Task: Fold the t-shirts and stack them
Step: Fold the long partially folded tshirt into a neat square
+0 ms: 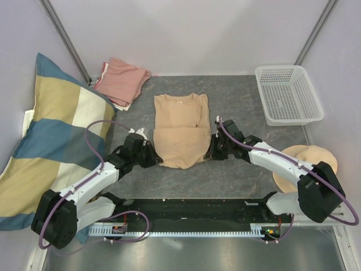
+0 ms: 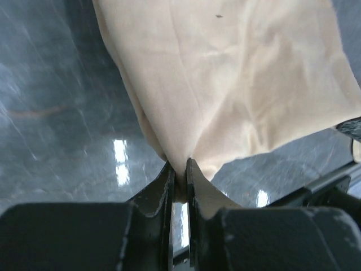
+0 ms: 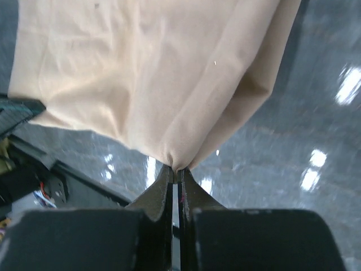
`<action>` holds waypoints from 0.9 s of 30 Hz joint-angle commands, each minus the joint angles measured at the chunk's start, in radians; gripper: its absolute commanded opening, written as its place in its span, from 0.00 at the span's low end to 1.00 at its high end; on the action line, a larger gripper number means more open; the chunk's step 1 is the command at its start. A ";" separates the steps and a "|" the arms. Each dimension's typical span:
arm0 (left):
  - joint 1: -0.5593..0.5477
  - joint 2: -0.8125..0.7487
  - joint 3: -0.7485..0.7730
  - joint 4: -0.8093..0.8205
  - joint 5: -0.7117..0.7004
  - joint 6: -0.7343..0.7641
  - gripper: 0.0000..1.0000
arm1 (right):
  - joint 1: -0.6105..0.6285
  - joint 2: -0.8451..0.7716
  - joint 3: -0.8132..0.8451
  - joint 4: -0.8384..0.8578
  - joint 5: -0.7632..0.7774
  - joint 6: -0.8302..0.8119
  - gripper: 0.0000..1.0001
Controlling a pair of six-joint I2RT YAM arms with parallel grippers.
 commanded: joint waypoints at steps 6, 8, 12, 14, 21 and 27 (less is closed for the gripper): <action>-0.222 -0.098 -0.118 -0.009 -0.035 -0.189 0.06 | 0.103 -0.211 -0.113 -0.094 0.059 0.128 0.00; -0.280 -0.116 -0.141 -0.017 -0.056 -0.235 0.06 | 0.114 -0.251 -0.123 -0.138 0.071 0.145 0.00; -0.366 -0.145 -0.179 -0.028 -0.084 -0.306 0.05 | 0.138 -0.359 -0.162 -0.212 0.079 0.186 0.00; -0.406 -0.170 -0.202 -0.042 -0.092 -0.345 0.04 | 0.148 -0.393 -0.173 -0.255 0.088 0.207 0.00; -0.474 -0.315 -0.150 -0.199 -0.191 -0.406 0.04 | 0.154 -0.502 -0.133 -0.302 0.164 0.215 0.00; -0.474 -0.282 0.049 -0.295 -0.331 -0.329 0.04 | 0.154 -0.381 -0.068 -0.234 0.281 0.152 0.00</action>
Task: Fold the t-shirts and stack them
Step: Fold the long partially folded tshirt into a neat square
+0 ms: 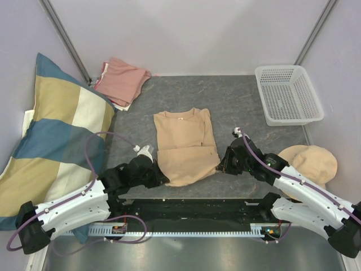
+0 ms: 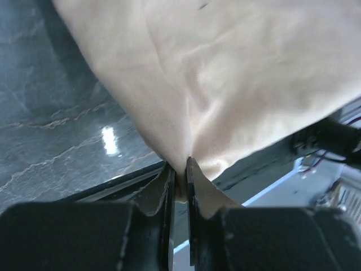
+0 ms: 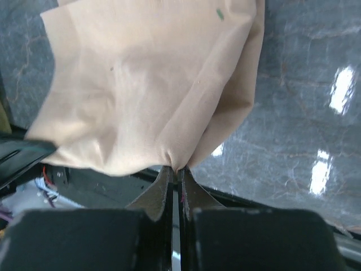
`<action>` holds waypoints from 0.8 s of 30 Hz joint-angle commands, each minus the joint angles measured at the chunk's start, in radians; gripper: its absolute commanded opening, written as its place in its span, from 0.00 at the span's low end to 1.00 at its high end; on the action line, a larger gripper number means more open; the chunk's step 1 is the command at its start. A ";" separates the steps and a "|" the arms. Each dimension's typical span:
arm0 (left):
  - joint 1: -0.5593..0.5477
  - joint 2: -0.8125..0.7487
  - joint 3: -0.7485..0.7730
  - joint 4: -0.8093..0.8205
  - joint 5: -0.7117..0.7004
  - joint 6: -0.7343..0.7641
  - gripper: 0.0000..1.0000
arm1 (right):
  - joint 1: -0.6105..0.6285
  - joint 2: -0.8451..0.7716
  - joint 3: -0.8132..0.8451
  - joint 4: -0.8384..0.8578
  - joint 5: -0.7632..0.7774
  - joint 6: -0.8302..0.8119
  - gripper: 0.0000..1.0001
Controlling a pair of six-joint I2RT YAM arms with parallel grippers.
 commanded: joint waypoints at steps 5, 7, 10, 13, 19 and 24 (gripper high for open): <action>0.001 0.170 0.262 -0.038 -0.208 0.102 0.05 | 0.001 0.219 0.101 0.203 0.144 -0.064 0.00; 0.020 0.227 0.299 -0.018 -0.224 0.141 0.05 | 0.001 0.256 0.159 0.235 0.183 -0.092 0.00; 0.064 0.271 0.348 0.006 -0.227 0.193 0.05 | -0.007 0.330 0.264 0.235 0.222 -0.145 0.00; 0.124 0.290 0.391 0.023 -0.211 0.244 0.05 | -0.031 0.391 0.361 0.237 0.224 -0.188 0.00; 0.289 0.336 0.468 0.086 -0.144 0.354 0.05 | -0.119 0.523 0.495 0.290 0.200 -0.233 0.00; 0.435 0.515 0.557 0.226 -0.056 0.452 0.05 | -0.209 0.716 0.578 0.399 0.095 -0.256 0.00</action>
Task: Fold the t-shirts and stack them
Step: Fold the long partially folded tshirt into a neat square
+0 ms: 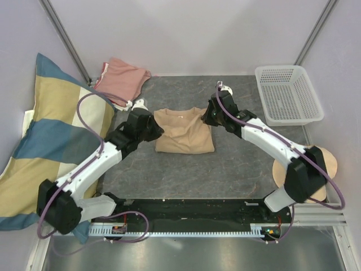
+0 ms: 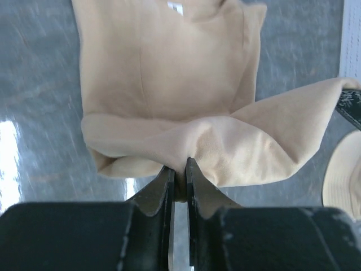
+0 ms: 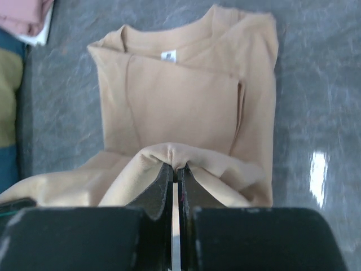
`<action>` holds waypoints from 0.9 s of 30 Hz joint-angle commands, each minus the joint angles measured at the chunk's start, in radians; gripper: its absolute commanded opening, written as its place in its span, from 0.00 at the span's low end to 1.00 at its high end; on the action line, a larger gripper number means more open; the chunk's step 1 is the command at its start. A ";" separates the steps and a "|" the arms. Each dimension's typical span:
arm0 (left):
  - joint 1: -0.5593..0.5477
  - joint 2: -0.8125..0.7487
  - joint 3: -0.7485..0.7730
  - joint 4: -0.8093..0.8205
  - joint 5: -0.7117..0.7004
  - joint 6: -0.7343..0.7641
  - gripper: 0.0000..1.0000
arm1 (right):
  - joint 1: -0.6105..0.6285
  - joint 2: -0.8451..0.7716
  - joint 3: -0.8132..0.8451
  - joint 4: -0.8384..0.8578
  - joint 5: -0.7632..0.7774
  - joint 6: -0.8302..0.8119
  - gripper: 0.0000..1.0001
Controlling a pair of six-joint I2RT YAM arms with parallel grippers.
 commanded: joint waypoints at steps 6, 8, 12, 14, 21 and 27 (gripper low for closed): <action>0.172 0.395 0.213 0.263 0.141 0.192 0.04 | -0.110 0.368 0.249 0.164 -0.127 -0.075 0.00; 0.198 0.448 0.239 0.288 0.186 0.197 0.04 | -0.124 0.423 0.304 0.170 -0.134 -0.078 0.00; 0.236 0.552 0.340 0.315 0.230 0.206 0.04 | -0.153 0.483 0.404 0.170 -0.142 -0.076 0.00; 0.250 0.610 0.393 0.317 0.256 0.212 0.03 | -0.170 0.506 0.426 0.169 -0.168 -0.075 0.00; 0.284 0.744 0.512 0.321 0.328 0.212 0.03 | -0.224 0.531 0.450 0.169 -0.173 -0.073 0.00; 0.293 0.762 0.494 0.331 0.332 0.206 0.04 | -0.248 0.581 0.470 0.170 -0.206 -0.092 0.00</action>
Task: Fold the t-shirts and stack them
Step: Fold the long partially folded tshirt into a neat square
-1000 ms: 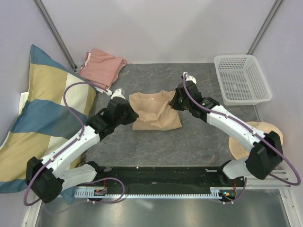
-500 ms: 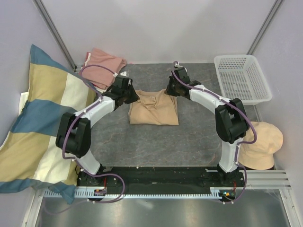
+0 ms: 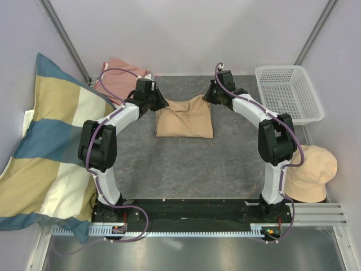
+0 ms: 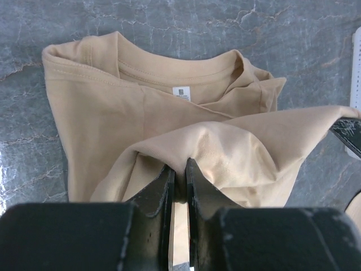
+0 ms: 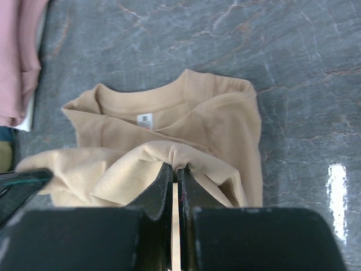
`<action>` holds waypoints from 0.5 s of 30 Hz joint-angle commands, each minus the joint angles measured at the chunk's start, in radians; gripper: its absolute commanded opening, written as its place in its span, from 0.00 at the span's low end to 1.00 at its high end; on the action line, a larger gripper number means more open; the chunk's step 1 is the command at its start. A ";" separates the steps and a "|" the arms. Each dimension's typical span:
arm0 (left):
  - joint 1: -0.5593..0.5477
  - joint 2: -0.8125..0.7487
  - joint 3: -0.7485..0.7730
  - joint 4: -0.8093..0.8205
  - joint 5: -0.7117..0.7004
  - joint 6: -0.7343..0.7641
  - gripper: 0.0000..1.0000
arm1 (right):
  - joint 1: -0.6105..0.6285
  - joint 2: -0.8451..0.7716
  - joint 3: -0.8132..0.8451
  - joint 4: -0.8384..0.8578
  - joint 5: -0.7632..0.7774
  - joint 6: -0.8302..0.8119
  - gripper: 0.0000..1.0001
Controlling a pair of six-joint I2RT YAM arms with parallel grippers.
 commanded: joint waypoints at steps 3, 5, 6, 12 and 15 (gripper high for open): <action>0.017 0.004 -0.008 0.054 0.022 0.030 0.04 | -0.012 0.088 0.079 0.034 -0.043 -0.029 0.00; 0.029 0.006 -0.011 0.056 0.023 0.030 0.04 | -0.014 0.104 0.093 0.040 -0.044 -0.027 0.00; 0.034 0.010 -0.009 0.057 0.022 0.030 0.03 | -0.017 0.121 0.112 0.041 -0.049 -0.029 0.00; 0.063 0.027 0.000 0.065 0.023 0.030 0.04 | -0.030 0.190 0.197 0.041 -0.064 -0.032 0.00; 0.072 0.045 0.011 0.065 0.028 0.030 0.04 | -0.040 0.216 0.228 0.045 -0.073 -0.032 0.00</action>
